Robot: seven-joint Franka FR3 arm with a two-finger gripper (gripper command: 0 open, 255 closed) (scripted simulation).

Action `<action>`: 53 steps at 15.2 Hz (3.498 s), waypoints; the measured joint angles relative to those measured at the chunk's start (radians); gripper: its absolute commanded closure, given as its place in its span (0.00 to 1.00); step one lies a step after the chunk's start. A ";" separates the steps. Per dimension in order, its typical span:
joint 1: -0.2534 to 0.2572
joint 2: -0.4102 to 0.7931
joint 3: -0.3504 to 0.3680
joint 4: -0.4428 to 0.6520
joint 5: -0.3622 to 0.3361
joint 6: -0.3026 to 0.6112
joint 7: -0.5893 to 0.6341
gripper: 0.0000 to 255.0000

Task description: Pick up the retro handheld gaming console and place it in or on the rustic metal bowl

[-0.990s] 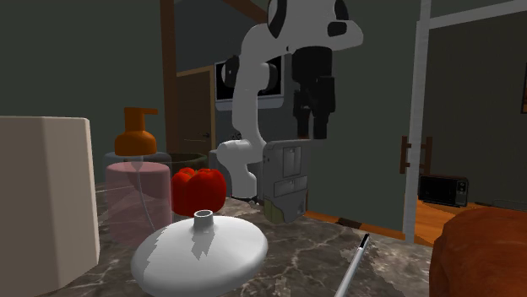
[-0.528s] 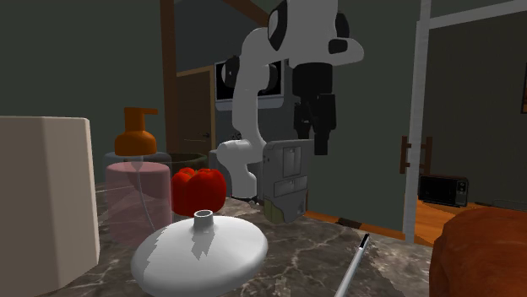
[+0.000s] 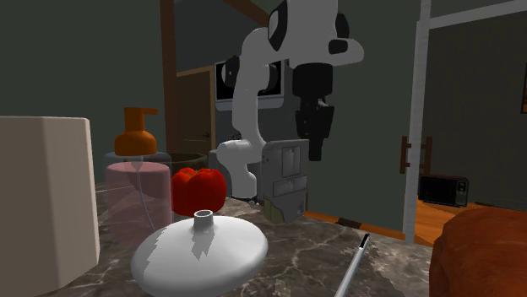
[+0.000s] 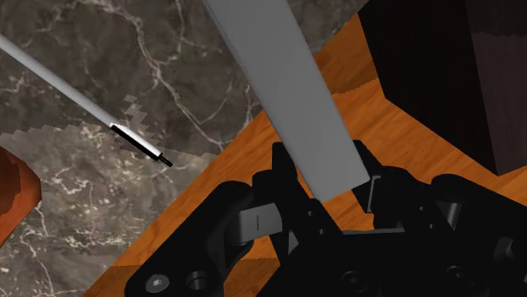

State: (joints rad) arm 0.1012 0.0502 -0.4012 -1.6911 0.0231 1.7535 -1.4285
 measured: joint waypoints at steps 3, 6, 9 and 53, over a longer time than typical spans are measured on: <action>0.000 0.000 0.000 0.000 0.000 0.000 0.000 1.00; 0.000 -0.001 0.000 0.000 0.000 0.000 0.000 1.00; 0.000 -0.001 0.000 0.015 0.000 -0.015 0.000 1.00; -0.101 -0.136 -0.078 0.377 -0.059 -0.500 -0.184 1.00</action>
State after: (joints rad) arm 0.0006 -0.0855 -0.4789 -1.3138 -0.0354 1.2538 -1.6123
